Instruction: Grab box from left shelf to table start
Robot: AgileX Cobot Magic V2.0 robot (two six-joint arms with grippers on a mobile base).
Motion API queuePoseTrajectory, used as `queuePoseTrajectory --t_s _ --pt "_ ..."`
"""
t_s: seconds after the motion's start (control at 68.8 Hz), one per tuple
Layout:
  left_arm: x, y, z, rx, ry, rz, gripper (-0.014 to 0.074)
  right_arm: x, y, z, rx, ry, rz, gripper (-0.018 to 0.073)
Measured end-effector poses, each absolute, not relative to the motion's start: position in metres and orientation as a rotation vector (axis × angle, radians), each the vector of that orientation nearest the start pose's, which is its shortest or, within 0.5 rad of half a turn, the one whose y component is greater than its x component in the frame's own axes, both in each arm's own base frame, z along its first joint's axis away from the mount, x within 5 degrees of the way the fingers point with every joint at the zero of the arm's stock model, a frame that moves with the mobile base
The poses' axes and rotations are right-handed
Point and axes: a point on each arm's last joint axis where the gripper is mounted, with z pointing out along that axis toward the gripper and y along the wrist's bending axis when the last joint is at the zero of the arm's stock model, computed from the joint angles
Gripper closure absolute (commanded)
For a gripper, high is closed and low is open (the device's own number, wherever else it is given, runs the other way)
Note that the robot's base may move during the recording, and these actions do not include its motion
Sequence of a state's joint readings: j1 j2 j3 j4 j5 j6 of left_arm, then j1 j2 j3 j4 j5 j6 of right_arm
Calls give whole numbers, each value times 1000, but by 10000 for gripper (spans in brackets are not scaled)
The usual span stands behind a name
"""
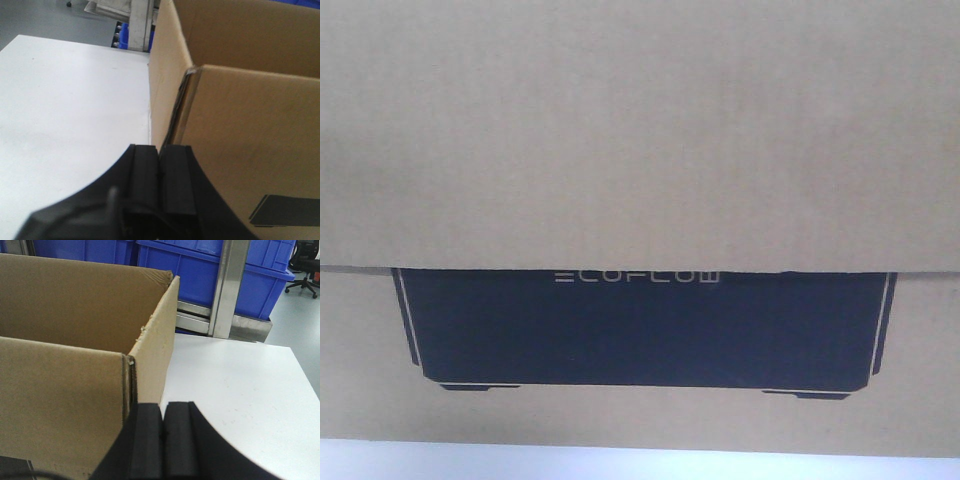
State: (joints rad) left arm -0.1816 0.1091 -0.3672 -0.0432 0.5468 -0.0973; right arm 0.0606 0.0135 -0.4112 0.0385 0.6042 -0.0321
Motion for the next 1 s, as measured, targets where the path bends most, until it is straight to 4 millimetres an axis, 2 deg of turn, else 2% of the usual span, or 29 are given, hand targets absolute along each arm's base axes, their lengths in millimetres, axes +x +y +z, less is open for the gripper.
queuePoseTrajectory --t_s 0.247,0.392,0.465,1.002 --pt "44 -7 237 66 1687 -150 696 20 3 290 -68 1691 64 499" --pt "53 -7 204 65 1656 -135 696 20 3 290 -68 1691 64 499" --pt "56 -7 195 58 1623 -134 696 20 3 290 -68 1691 64 499" --pt "56 -7 198 54 1570 -135 696 20 3 290 -68 1691 64 499"
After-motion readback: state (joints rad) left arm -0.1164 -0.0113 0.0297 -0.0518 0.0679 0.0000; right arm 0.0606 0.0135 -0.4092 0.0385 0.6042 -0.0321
